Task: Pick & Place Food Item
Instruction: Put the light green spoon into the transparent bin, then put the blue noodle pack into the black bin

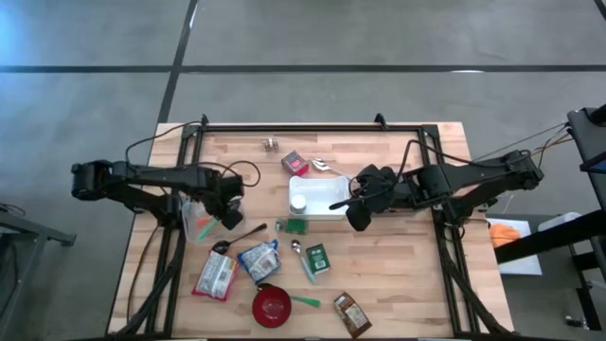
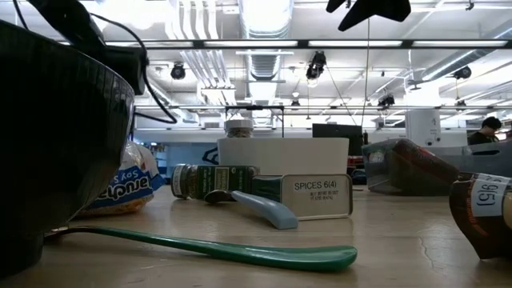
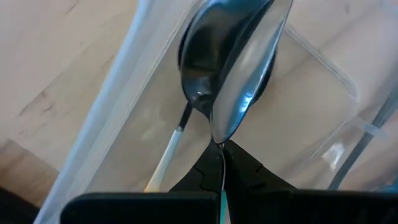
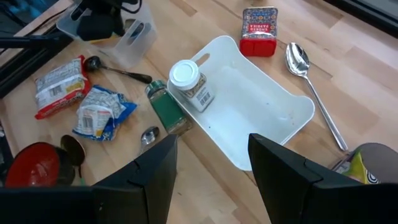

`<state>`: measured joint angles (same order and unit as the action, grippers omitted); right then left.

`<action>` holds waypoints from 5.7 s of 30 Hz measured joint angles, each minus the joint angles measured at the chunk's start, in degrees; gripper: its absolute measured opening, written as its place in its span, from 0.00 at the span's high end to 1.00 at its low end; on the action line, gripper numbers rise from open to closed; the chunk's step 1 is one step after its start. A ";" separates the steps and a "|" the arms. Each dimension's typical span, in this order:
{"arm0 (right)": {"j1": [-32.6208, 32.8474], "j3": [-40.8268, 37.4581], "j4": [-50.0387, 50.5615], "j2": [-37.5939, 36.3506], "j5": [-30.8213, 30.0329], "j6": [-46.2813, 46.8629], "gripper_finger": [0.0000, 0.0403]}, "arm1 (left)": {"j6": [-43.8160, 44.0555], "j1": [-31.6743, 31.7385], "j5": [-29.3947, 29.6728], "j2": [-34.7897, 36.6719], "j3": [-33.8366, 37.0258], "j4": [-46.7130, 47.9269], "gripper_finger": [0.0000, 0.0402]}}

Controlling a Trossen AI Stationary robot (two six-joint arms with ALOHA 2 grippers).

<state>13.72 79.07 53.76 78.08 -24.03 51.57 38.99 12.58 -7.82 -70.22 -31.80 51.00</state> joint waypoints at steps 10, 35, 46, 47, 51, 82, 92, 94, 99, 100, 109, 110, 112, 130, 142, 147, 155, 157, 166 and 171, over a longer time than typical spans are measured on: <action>0.00 0.00 -0.02 0.00 -0.07 -0.59 0.51 | 1.23 0.50 -0.54 -0.02 0.34 -2.37 1.00; 0.02 0.00 0.02 -0.11 0.28 -0.07 0.51 | 1.57 0.52 -4.47 -0.07 -1.33 -1.93 0.55; 0.02 0.00 0.15 -0.11 0.09 2.31 0.51 | 0.85 0.52 -4.47 -0.06 -6.44 5.01 0.38; 0.00 0.00 0.25 -0.11 0.09 2.43 0.51 | 0.17 0.52 -4.47 -0.04 -7.10 5.79 0.37; 0.02 -0.03 0.52 -0.11 0.09 2.45 0.51 | -2.30 0.52 -4.46 0.00 -10.23 8.75 0.37; 0.00 -1.25 -4.00 4.10 3.66 11.46 0.51 | 7.94 -29.86 3.25 0.07 -26.49 -2.02 0.39; 1.13 -1.20 -5.53 3.81 2.64 14.25 0.51 | 7.46 -29.36 0.00 -10.91 -26.41 -10.00 0.53; 1.73 -1.20 -5.57 3.45 2.61 14.18 0.51 | 6.10 -29.36 -0.73 -12.85 -26.41 -12.92 0.54; 2.70 -1.20 -5.55 3.04 2.58 14.00 0.51 | 4.43 -28.23 -3.84 -17.82 -26.41 -17.35 0.55; 2.85 -1.20 -5.55 2.94 2.58 13.74 0.51 | 4.30 -27.90 -4.52 -18.91 -26.41 -17.34 0.55; 3.73 -1.20 -5.50 2.78 3.07 12.37 0.51 | 1.29 -26.13 -4.86 -25.84 -26.57 -18.05 0.55; 3.98 -1.20 -5.35 2.78 3.10 12.33 0.51 | 0.96 -26.12 -4.83 -26.37 -26.57 -18.12 0.55; 4.41 -1.20 -4.66 2.78 3.10 12.33 0.51 | 0.28 -26.13 -4.66 -27.18 -26.57 -18.16 0.55; 6.69 -1.27 -4.28 2.78 3.10 12.31 0.51 | -0.15 -26.10 -3.49 -27.12 -26.57 -17.75 0.98; 6.69 -1.29 -4.30 2.78 3.10 11.85 0.51 | 2.86 -26.10 -2.47 -23.60 -29.13 -14.92 1.00; 6.72 -1.29 -4.31 2.78 3.14 12.18 0.51 | 3.05 -26.16 -0.98 -19.06 -30.22 -14.80 1.00; 6.75 -1.29 -4.48 2.78 3.23 12.33 0.51 | 4.78 -25.90 -0.72 -16.68 -30.11 -16.83 0.97; 6.78 -1.29 -4.53 2.78 3.28 12.42 0.51 | 4.22 -25.88 -1.11 -17.36 -30.21 -17.16 0.91; 6.78 -1.29 -4.66 2.78 4.63 12.46 0.51 | -0.34 -25.33 0.79 -20.79 -30.20 -16.98 0.43; 6.78 -1.29 -4.68 2.78 4.66 11.94 0.51 | -6.37 -25.36 3.59 -23.50 -30.19 -17.04 0.28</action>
<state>20.49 77.78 49.08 80.86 -19.38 63.51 32.62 -12.78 -4.24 -93.71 -61.99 33.95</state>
